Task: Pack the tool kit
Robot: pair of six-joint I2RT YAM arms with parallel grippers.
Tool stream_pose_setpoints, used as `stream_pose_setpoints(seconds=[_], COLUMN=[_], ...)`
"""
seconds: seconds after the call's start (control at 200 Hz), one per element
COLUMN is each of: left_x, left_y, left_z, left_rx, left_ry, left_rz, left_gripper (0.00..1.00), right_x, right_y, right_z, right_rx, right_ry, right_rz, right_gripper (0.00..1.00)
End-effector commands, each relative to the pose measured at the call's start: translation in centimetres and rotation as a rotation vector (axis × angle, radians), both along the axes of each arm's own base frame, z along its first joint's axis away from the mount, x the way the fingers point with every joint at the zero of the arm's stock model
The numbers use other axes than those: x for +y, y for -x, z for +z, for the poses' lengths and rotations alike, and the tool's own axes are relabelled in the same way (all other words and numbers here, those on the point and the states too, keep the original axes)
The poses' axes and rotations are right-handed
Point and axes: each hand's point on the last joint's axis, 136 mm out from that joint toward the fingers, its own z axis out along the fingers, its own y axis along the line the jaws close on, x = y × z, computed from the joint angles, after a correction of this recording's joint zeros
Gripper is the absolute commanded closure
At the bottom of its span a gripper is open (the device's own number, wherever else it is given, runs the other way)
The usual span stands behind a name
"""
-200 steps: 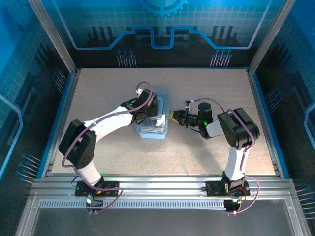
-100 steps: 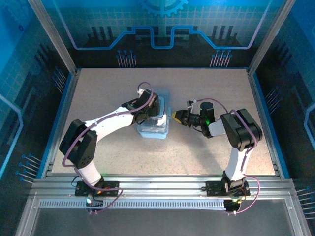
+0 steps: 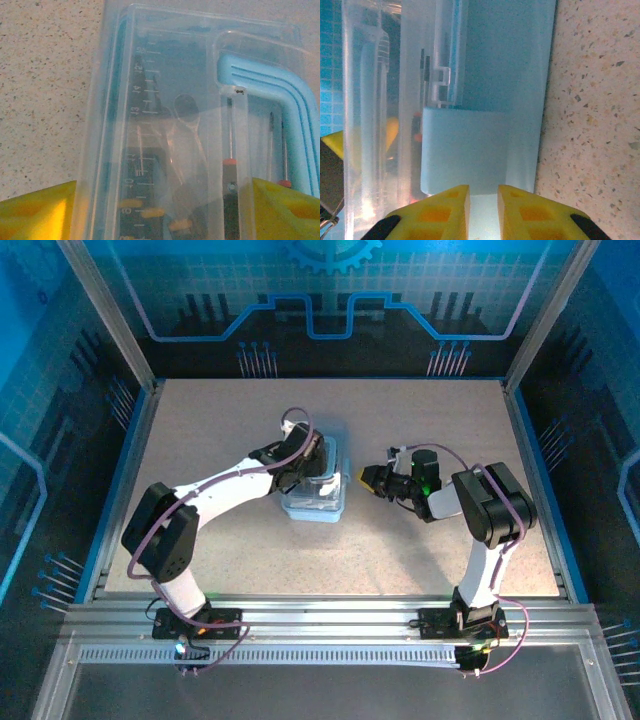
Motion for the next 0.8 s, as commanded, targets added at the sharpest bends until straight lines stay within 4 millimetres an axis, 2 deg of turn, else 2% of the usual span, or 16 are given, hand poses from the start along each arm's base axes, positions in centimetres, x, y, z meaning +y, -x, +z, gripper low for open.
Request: stream_pose_setpoints(seconds=[0.0,0.25,0.595,0.795], left_x=[-0.8,-1.3,-2.1,-3.4], left_y=[8.9,9.2,9.1,9.6], left_z=[-10.8,-11.2,-11.1,-11.6], left_rx=[0.414,0.423,0.42,0.431], left_ry=[-0.093,-0.081,-0.062,-0.031], left_rz=[-0.147,-0.156,-0.176,-0.191], left_gripper=[0.25,0.25,0.25,0.25], right_x=[-0.5,0.0,0.8,1.6], right_y=[-0.3,-0.5,-0.4,-0.3], right_z=[-0.9,-2.1,-1.9,-1.5], right_rx=[0.01,0.045,0.036,0.021], right_ry=[0.018,-0.007,-0.024,-0.031], right_rz=[-0.011,-0.006,0.023,0.052], right_gripper=[0.77,0.77,0.76,0.73])
